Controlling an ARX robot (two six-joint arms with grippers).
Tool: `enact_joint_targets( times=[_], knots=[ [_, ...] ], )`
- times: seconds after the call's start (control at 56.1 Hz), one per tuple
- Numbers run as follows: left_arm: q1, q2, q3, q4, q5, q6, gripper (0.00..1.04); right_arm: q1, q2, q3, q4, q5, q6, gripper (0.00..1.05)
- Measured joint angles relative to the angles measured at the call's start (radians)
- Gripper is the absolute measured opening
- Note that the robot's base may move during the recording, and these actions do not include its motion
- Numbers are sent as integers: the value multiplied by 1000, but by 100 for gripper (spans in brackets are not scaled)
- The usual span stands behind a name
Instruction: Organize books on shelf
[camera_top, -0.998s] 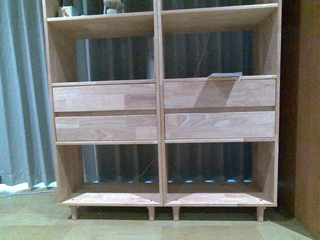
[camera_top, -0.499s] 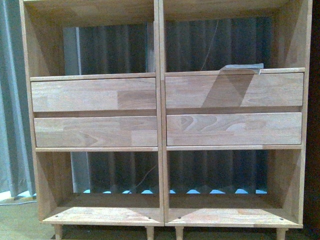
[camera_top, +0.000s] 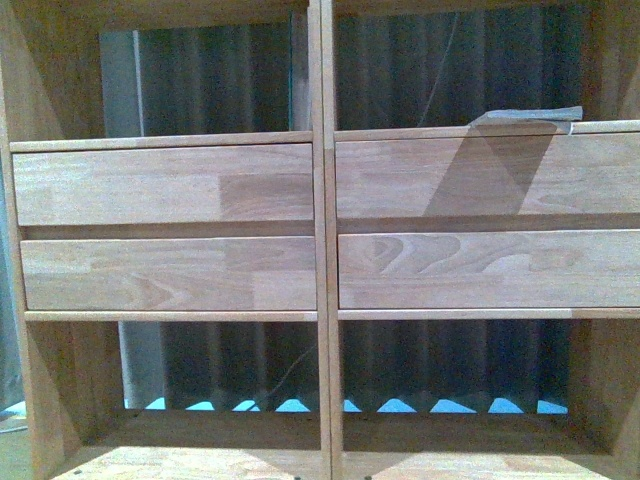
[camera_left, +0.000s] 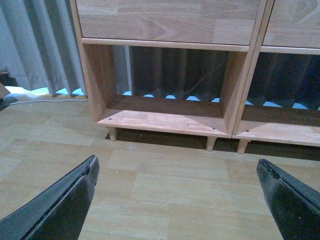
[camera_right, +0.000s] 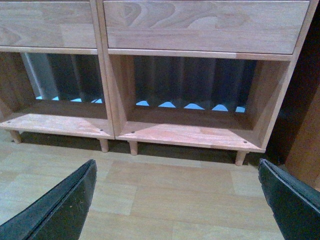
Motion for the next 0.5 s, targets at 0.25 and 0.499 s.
enact_joint_targets(
  times=[0.25,0.499],
  knots=[
    [0,0,0,0,0,0,97,0,0,0,0,0,0,98],
    [0,0,0,0,0,0,97,0,0,0,0,0,0,98]
  ],
)
